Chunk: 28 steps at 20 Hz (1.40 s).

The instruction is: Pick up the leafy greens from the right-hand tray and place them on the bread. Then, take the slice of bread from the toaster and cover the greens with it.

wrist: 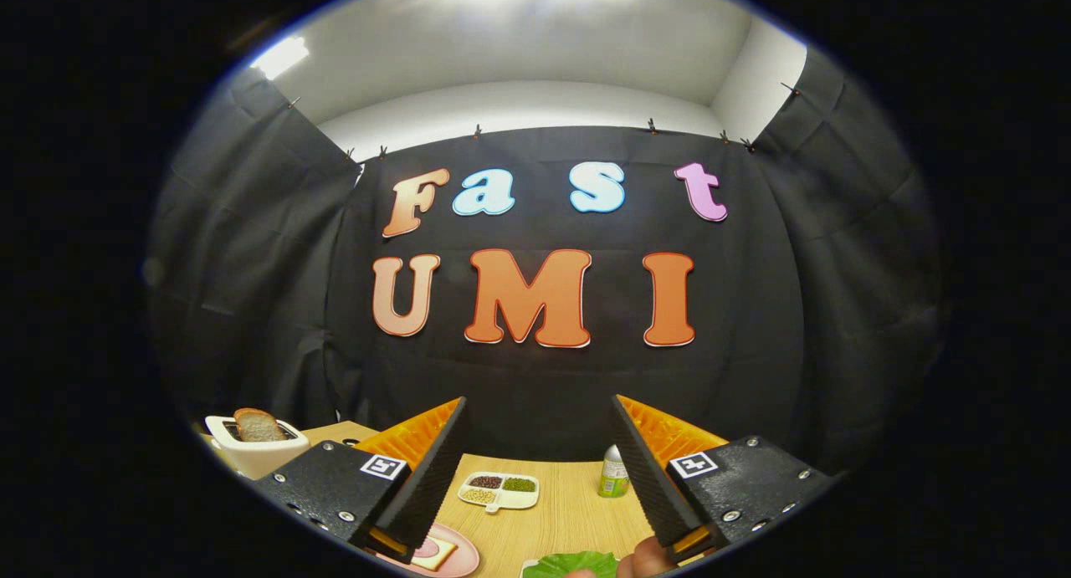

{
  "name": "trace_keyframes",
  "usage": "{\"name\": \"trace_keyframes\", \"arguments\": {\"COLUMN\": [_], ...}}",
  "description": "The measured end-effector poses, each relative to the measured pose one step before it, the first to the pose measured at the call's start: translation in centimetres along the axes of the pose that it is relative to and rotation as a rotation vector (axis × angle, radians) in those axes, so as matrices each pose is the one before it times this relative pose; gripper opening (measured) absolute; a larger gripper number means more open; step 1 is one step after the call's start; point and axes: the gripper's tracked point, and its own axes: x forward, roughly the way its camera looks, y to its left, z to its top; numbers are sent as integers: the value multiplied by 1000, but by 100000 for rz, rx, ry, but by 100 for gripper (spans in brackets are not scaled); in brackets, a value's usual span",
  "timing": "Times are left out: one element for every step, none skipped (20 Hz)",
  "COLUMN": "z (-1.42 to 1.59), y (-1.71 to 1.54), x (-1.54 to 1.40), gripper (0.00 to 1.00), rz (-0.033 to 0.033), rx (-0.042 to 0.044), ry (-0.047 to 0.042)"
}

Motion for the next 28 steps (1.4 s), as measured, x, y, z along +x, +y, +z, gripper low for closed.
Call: {"name": "trace_keyframes", "arguments": {"z": [-695, -754, -702, -556, -772, -789, -777, -735, -833, -832, -519, -446, -600, -792, -909, -981, -965, -791, -784, -544, -569, -556, -626, -886, -798, -894, -894, -940], "y": [277, 138, 99, -43, -96, -163, 22, -11, -170, -236, -346, -307, -419, -317, -514, -259, 158, 247, 109, -197, -54, 144, -23, 44, 14, -346, -172, -312], "x": [12, -170, -75, 34, 109, 334, 472, 339, 293, 306, 230, 360, 348, 284, 397, 143, 35, -22, 43, 66, 63, -64, 106, 103, 274, 205, 343, 132], "gripper": [98, 98, 99, 99, 99, 99, 99, 99, 99, 99, 99, 99, 99, 99, 99, 99, 99, 99, 99, 99, 99, 99, 99, 99, 99, 99, 99, 99], "rz": [1200, 1164, 757, 52, 115, -197, 317, 639, 885, 947, 748, -31, -243, -63, -1039, 309, 1496, 1767, 995, 827, 955, 1732, 1497, 1238, 679, 419, 523, 613], "rx": [-1167, -1659, -1322, -551, -54, 885, 2072, 3021, 3262, 3212, 2312, 1154, -1307, -2488, -2173, -2009, -1056, -548, -458, -226, 79, 345, 460, 27, -567, -1033, -529, 500], "ry": [2730, 3060, 2843, 2418, 3013, 3083, 2335, 2531, 3128, 2854, 2248, 1996, 2527, 2303, 3728, 4122, 3410, 3074, 3000, 2741, 2671, 2594, 3215, 3182, 2882, 3285, 3225, 3497]}}
